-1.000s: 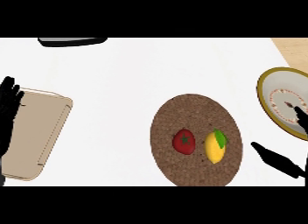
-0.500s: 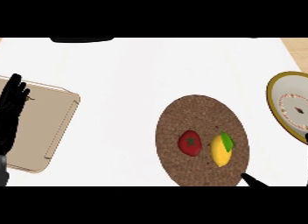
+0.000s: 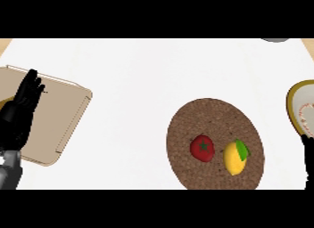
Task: Pick the tomato from the placemat and place it in the bowl
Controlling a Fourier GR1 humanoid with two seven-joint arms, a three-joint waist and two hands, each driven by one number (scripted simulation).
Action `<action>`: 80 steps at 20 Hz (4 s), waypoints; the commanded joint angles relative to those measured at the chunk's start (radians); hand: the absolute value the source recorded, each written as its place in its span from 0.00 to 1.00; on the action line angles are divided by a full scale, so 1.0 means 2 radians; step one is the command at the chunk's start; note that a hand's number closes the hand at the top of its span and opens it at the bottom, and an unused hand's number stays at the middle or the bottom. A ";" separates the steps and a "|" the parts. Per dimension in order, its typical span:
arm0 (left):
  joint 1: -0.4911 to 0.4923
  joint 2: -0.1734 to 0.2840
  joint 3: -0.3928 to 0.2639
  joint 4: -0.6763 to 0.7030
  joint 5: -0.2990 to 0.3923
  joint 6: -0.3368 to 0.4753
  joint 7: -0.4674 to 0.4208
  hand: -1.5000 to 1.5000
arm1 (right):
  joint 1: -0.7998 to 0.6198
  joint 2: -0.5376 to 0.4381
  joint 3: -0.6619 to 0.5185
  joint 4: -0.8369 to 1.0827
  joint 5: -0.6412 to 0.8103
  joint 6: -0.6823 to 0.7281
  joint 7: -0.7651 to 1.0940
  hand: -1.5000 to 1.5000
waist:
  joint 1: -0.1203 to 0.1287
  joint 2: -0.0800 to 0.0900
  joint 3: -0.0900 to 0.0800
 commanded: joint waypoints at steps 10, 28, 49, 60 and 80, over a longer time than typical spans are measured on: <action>-0.022 0.000 -0.001 -0.002 -0.005 -0.007 0.021 0.50 | -0.160 0.128 0.004 0.088 -0.084 0.228 0.171 0.00 | 0.013 -0.001 0.003; 0.011 -0.022 0.006 -0.001 -0.013 -0.011 -0.012 0.50 | -0.253 0.131 -0.018 0.254 -0.057 0.245 0.171 0.00 | 0.003 -0.004 0.004; -0.019 -0.029 0.029 -0.001 -0.024 -0.019 0.031 0.50 | -0.220 0.131 0.046 0.330 -0.083 0.135 0.180 0.00 | -0.004 -0.005 0.005; -0.009 -0.044 0.046 0.019 -0.042 -0.039 0.004 0.50 | -0.272 0.130 -0.031 0.408 -0.122 0.132 0.065 1.00 | -0.004 -0.004 0.005; -0.015 -0.059 0.059 0.024 -0.060 -0.056 0.000 0.50 | -0.352 -0.021 -0.081 0.453 -0.081 0.138 -0.146 1.00 | -0.008 -0.006 0.005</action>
